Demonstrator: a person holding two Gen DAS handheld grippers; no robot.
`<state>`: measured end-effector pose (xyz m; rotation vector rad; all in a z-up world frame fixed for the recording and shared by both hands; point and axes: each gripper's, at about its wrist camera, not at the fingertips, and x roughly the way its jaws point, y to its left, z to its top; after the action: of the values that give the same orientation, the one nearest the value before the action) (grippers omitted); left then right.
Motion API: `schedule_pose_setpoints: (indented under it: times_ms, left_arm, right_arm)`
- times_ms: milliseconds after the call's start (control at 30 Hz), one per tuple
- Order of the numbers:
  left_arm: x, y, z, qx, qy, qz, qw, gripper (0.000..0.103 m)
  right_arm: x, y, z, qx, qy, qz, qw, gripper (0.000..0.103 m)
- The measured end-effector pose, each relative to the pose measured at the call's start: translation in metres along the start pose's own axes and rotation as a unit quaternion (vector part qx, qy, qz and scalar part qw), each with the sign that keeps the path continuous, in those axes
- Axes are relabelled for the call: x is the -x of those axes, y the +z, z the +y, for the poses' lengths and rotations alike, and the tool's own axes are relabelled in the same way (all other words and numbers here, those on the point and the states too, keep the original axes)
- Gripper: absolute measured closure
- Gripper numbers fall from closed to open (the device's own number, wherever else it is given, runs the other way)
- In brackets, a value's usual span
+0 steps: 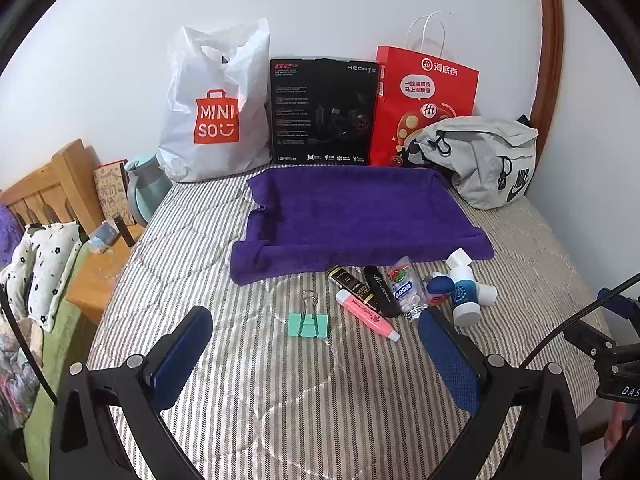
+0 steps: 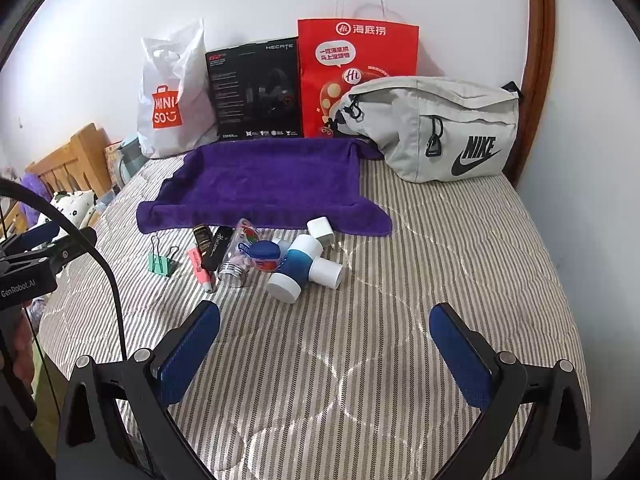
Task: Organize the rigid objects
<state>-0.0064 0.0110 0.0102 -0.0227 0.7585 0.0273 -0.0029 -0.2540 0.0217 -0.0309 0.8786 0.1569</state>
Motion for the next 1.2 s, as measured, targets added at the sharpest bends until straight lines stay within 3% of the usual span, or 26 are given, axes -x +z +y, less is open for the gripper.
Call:
schedule_pose_setpoints:
  times_ms: [367, 567, 733, 900, 967, 1100, 1200]
  left_arm:
    - [-0.035, -0.006, 0.001, -0.007, 0.01, 0.039, 0.9992, 0.0]
    - [-0.083, -0.02, 0.003, -0.023, 0.023, 0.074, 0.9967, 0.0]
    - [-0.126, -0.027, 0.011, -0.02, 0.008, 0.106, 0.9941, 0.002]
    - [-0.152, -0.029, 0.019, -0.008, -0.007, 0.12, 0.9927, 0.02]
    - [-0.155, -0.029, 0.019, -0.019, -0.003, 0.113, 0.9935, 0.039]
    - [-0.152, -0.029, 0.015, -0.038, -0.019, 0.104, 0.9936, 0.062]
    - [-0.151, -0.03, 0.012, -0.049, -0.019, 0.104, 0.9932, 0.063]
  right_arm:
    - [-0.021, -0.001, -0.011, -0.011, 0.001, 0.019, 1.0, 0.0]
    - [-0.043, -0.005, -0.015, -0.011, 0.001, 0.043, 0.999, 0.0]
    - [-0.062, -0.008, -0.022, -0.017, 0.001, 0.058, 0.998, 0.0]
    - [-0.08, -0.007, -0.033, -0.032, 0.007, 0.072, 0.997, 0.0]
    - [-0.088, -0.005, -0.037, -0.038, 0.012, 0.076, 0.996, 0.0]
    - [-0.102, 0.002, -0.042, -0.04, 0.027, 0.075, 0.996, 0.0]
    - [-0.114, 0.01, -0.041, -0.025, 0.025, 0.071, 0.997, 0.001]
